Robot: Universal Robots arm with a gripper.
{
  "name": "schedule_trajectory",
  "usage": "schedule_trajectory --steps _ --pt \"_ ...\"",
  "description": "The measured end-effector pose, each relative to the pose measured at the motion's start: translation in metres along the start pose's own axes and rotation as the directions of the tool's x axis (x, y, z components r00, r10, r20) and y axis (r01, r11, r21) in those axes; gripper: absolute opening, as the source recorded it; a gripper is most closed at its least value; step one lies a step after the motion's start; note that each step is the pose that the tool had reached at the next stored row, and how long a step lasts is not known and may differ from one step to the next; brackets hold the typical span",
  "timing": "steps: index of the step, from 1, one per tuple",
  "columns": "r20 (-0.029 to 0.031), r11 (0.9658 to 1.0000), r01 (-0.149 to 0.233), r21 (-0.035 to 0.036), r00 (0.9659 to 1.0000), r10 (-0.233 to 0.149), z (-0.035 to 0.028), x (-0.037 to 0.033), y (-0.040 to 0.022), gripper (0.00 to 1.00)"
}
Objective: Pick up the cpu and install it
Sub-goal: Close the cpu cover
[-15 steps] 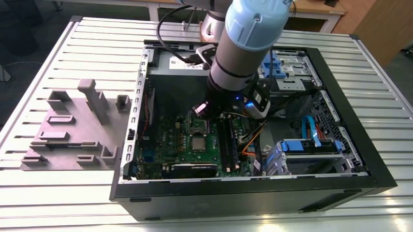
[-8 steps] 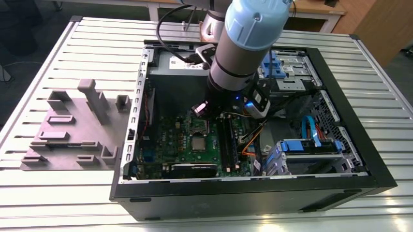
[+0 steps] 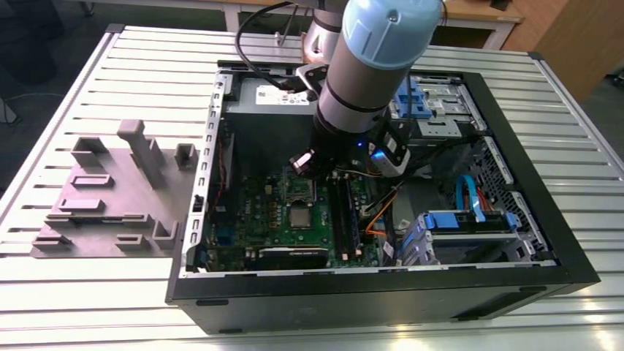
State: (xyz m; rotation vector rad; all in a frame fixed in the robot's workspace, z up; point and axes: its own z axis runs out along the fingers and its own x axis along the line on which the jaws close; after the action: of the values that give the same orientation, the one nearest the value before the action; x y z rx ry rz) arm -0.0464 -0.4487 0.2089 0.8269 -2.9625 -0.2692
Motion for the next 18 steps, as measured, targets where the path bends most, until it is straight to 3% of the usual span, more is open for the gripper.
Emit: schedule_trajectory --steps 6,14,18 --pt "-0.0013 1.0000 0.000 0.0000 1.0000 0.000 -0.0004 0.0002 -0.0003 0.10" --pt "-0.0207 0.9999 -0.004 -0.0129 0.9998 0.004 -0.0047 0.0003 -0.0031 0.10" --pt "-0.0223 0.9999 -0.004 -0.0141 0.9997 0.004 -0.0048 0.0001 -0.0033 0.10"
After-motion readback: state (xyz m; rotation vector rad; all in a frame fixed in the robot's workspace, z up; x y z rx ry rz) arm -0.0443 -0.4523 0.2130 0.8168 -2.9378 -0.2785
